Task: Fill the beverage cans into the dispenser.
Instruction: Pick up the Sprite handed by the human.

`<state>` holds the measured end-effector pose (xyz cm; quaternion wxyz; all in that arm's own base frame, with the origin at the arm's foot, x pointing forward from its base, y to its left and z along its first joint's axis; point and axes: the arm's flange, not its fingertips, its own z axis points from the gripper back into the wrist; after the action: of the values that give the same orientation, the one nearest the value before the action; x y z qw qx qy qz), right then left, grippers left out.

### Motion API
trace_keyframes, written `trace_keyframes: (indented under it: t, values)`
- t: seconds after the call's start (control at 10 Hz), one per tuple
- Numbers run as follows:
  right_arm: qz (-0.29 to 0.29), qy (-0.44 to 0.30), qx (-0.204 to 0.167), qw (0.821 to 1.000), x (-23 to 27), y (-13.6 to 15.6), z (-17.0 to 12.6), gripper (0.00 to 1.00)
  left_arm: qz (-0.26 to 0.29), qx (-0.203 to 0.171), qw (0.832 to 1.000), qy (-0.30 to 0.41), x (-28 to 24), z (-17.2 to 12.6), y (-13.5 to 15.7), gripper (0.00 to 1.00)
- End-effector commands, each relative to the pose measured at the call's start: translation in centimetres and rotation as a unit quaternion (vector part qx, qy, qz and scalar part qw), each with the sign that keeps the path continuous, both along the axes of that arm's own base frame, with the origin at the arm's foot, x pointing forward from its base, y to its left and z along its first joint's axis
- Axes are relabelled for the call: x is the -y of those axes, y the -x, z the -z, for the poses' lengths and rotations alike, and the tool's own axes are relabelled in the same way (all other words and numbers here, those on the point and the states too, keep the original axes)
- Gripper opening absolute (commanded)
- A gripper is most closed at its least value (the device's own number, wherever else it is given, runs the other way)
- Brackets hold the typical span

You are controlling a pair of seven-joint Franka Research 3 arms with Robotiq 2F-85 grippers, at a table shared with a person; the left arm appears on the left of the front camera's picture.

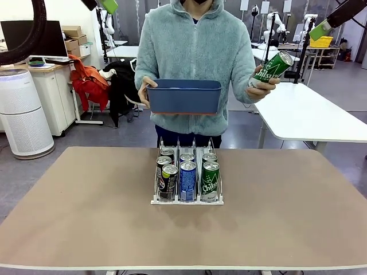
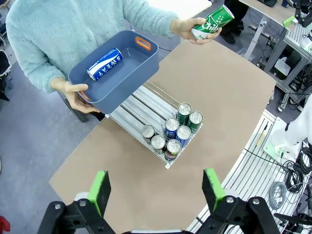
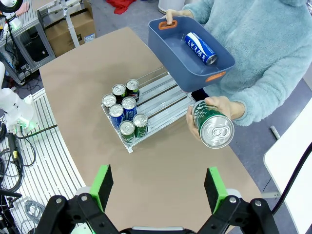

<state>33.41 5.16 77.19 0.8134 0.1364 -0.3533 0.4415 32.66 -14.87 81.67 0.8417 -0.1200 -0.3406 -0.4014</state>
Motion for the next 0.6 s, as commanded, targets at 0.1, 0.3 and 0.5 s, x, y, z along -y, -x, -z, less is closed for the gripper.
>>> trace_keyframes:
  t: [0.1, 0.3, 0.5]
  values:
    - [0.003, -0.001, 0.003, 1.000, -0.02, -0.08, 0.08, 1.00, -0.003, -0.001, 1.000, -0.001, -0.11, 0.05, 0.19, 1.00]
    - [0.000, 0.000, 0.000, 1.000, 0.00, 0.00, 0.00, 1.00, -0.003, -0.001, 1.000, -0.001, -0.11, 0.05, 0.19, 1.00]
    - [0.028, 0.035, 0.007, 0.999, -0.40, -0.88, -0.08, 1.00, -0.003, -0.001, 1.000, -0.001, -0.11, 0.05, 0.19, 1.00]
